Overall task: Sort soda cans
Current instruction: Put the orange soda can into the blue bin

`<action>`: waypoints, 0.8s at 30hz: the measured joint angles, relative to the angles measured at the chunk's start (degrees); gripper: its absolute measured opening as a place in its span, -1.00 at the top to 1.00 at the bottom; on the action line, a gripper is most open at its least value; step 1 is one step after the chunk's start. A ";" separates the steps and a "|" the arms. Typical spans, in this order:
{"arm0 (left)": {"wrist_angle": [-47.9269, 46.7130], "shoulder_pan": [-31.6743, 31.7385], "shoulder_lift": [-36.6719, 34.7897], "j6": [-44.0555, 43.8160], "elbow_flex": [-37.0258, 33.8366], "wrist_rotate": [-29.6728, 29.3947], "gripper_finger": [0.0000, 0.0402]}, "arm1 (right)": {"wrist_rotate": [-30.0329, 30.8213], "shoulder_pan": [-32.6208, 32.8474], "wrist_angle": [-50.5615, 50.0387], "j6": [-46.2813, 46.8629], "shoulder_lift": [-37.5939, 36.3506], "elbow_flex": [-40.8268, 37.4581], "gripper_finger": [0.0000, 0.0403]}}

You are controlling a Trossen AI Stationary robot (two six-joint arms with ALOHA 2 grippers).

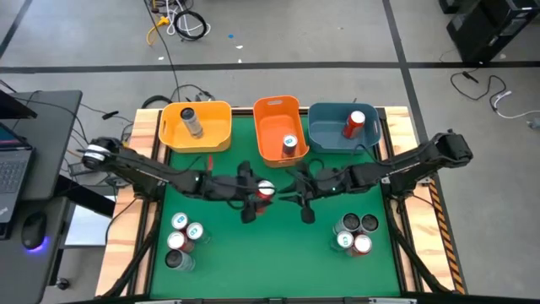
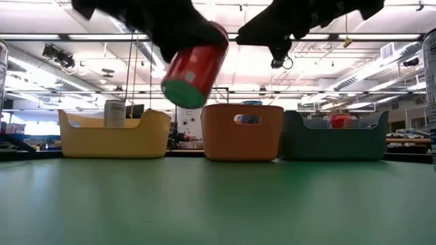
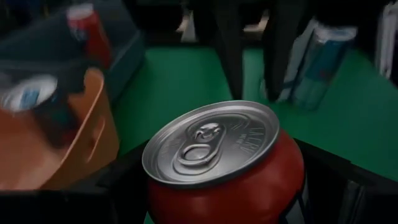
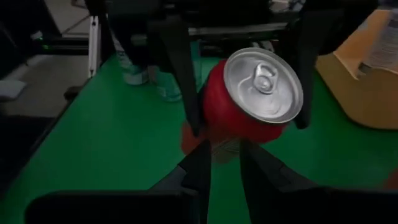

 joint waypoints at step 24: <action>48.63 -0.48 18.66 7.95 -18.19 0.73 -0.59 | 6.89 -0.60 14.75 4.71 14.57 2.86 0.98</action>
